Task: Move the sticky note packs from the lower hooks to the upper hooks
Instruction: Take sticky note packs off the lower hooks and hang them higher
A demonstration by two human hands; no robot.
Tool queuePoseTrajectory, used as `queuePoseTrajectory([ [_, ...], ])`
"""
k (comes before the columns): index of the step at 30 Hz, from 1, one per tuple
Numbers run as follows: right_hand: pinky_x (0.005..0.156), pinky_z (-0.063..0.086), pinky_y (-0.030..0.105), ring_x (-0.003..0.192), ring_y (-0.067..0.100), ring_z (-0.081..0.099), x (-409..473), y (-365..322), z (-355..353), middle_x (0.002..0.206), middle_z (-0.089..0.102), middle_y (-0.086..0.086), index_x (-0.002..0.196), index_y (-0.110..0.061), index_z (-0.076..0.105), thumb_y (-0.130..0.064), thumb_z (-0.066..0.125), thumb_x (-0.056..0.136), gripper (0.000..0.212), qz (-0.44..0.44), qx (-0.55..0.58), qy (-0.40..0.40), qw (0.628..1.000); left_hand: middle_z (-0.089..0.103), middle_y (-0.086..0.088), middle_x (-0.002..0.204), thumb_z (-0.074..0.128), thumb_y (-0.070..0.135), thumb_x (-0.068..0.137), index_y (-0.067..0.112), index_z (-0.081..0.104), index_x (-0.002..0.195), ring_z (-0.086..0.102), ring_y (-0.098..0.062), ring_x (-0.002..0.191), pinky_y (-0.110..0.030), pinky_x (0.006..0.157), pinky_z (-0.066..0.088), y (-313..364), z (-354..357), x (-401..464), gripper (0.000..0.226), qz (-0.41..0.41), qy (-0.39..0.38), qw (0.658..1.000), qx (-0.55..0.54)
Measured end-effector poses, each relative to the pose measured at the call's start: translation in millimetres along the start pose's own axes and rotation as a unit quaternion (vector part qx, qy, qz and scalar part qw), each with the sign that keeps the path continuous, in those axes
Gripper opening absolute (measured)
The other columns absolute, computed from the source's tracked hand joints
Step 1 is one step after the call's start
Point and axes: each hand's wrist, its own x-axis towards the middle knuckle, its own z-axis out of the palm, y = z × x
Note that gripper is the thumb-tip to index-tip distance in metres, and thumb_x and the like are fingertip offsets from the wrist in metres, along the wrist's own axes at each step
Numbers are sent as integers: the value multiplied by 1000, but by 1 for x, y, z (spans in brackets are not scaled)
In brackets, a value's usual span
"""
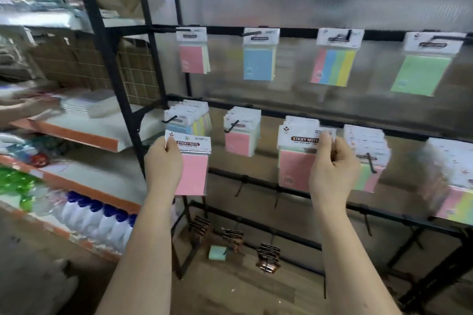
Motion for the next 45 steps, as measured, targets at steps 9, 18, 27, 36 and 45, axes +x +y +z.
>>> queuePoseTrajectory([
  [9, 51, 31, 13, 48, -1, 37, -29, -18, 81, 49, 33, -9, 55, -22, 30, -19, 48, 99, 47, 8, -7, 17, 1000, 53, -3, 77, 32, 27, 102, 2, 53, 91, 49, -15, 66, -28, 56, 36, -28, -44, 57, 34, 0, 11, 1000, -1],
  [18, 51, 27, 21, 51, 7, 30, -1, 3, 169, 54, 35, -4, 56, -16, 32, -23, 47, 96, 43, 59, 15, 9, 998, 56, -23, 90, 34, 33, 101, -3, 50, 91, 52, -24, 75, -29, 61, 35, -30, -45, 120, 41, 63, -25, 997, -38],
  [27, 48, 27, 20, 48, 6, 30, 53, 17, 237, 53, 36, -4, 57, -8, 38, -22, 47, 95, 41, 57, 21, 18, 998, 62, 4, 86, 33, 32, 102, 8, 54, 95, 60, -5, 76, -24, 63, 48, 5, -9, 194, 33, 97, -17, 990, -96],
  [36, 56, 24, 32, 57, 12, 29, 76, 33, 264, 58, 37, 6, 64, 8, 40, -23, 47, 94, 44, 49, 13, 24, 998, 61, 16, 80, 43, 30, 100, 21, 57, 88, 59, 13, 68, -5, 55, 42, 39, 6, 223, 21, 218, 26, 959, -181],
  [45, 55, 21, 32, 58, 13, 24, 71, 31, 270, 57, 29, 5, 60, 4, 34, -19, 50, 93, 44, 28, -8, 29, 999, 54, 16, 68, 49, 25, 97, 23, 49, 67, 54, 10, 61, -7, 56, 38, 59, 8, 243, 30, 276, 112, 919, -259],
])
